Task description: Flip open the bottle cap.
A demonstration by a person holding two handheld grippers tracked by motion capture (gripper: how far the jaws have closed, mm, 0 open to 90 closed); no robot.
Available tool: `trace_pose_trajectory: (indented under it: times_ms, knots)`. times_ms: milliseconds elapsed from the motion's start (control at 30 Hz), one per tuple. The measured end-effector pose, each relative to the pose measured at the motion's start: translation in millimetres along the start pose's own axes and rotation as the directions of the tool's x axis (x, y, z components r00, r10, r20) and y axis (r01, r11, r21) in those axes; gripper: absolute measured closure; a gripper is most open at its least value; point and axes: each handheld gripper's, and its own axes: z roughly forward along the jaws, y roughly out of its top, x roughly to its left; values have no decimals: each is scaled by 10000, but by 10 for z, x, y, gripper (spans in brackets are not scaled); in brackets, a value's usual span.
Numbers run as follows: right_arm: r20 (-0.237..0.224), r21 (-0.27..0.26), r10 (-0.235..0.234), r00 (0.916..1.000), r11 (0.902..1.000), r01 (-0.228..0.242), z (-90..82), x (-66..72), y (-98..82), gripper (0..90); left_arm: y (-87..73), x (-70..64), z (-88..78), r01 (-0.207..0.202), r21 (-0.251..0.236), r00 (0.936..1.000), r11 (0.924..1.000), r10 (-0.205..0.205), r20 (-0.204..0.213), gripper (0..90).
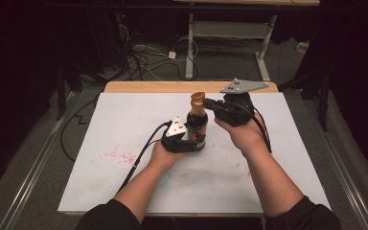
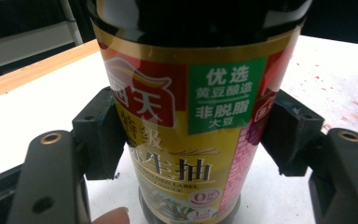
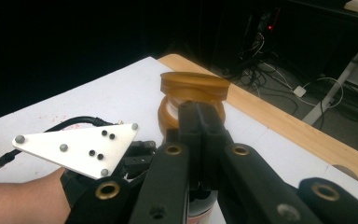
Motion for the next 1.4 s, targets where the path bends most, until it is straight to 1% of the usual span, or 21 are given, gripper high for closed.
trace_pose_trajectory:
  times_ms: [300,767,1000,1267,1400]
  knots:
    - [-21,-68,5,10000,10000,-5,19,-1,57,900,-6,3,-2,20,-32,10000,10000,-20,2,291]
    - [-28,-100,28,10000,9999,-28,26,-12,92,900,-10,6,-1,67,-55,10000,10000,-67,-2,291]
    - [27,-158,-9,10000,9999,10,20,-11,134,900,-8,-3,-2,-4,-35,10000,10000,4,-18,291]
    - [55,-179,-38,10000,9998,39,49,-14,198,900,-7,-6,-3,8,-20,10000,10000,-8,-33,291]
    - [71,-195,18,10000,9998,-17,112,-35,236,900,-7,-12,-4,-41,-23,10000,10000,41,-46,290]
